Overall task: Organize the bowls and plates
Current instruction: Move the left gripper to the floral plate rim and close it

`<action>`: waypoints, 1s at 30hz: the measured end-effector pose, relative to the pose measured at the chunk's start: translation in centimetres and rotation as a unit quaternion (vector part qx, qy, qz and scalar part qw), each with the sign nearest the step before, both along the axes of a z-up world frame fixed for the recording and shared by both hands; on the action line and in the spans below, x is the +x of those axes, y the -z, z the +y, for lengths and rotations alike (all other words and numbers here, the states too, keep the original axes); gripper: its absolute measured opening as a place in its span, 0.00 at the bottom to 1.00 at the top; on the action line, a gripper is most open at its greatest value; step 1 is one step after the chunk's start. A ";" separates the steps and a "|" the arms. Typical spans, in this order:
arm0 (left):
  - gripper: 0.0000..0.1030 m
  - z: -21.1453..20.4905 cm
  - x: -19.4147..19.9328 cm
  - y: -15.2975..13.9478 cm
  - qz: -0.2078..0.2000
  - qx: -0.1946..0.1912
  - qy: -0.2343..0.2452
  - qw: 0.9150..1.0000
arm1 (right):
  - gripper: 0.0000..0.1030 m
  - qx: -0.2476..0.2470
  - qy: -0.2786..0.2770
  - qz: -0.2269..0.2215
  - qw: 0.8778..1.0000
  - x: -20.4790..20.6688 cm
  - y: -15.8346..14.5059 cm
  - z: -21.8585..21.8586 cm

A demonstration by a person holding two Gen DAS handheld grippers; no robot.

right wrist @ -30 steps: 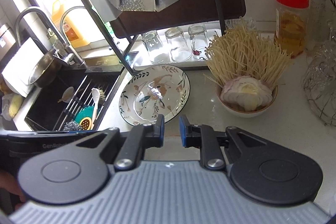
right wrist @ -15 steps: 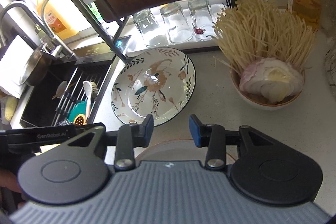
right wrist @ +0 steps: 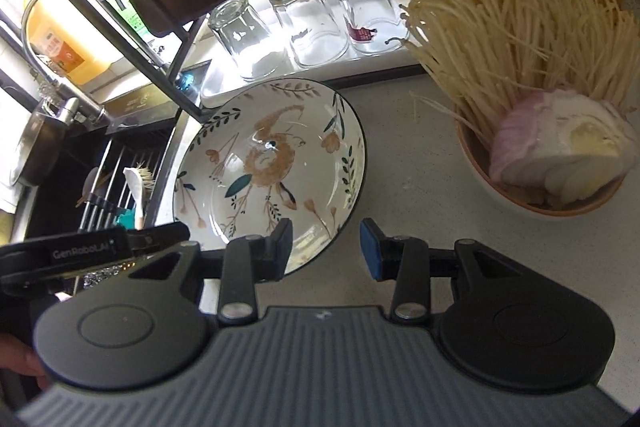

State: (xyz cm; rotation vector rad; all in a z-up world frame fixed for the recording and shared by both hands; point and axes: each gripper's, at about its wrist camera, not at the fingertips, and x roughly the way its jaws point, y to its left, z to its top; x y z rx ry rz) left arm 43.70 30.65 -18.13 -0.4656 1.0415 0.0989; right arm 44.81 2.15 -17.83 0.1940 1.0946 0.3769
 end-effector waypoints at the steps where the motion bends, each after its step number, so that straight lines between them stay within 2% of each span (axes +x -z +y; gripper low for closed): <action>1: 0.40 0.2 0.3 0.1 0.001 -0.002 -0.003 1.000 | 0.40 -0.001 0.000 -0.001 1.000 0.2 0.1 0.1; 7: 0.39 2.2 1.7 0.4 -0.006 -0.012 -0.024 1.000 | 0.40 -0.011 0.008 0.004 1.000 1.4 1.2 0.9; 17: 0.38 2.9 3.3 1.5 0.000 -0.025 -0.022 0.999 | 0.39 -0.016 0.013 0.011 1.000 2.7 1.8 0.6; 19: 0.33 2.9 3.6 1.7 0.002 -0.027 -0.019 0.999 | 0.38 -0.016 0.014 0.011 1.000 3.1 1.9 0.5; 22: 0.30 3.1 4.0 2.1 0.003 -0.034 -0.020 0.999 | 0.38 -0.017 0.010 0.008 1.000 3.7 1.9 0.7; 24: 0.30 3.2 4.4 2.3 0.005 -0.039 -0.020 0.999 | 0.32 -0.015 0.006 0.009 1.000 3.9 2.1 0.8; 30: 0.23 3.5 5.4 2.5 0.004 -0.039 -0.022 0.999 | 0.28 -0.023 0.003 0.012 1.000 4.0 2.5 1.2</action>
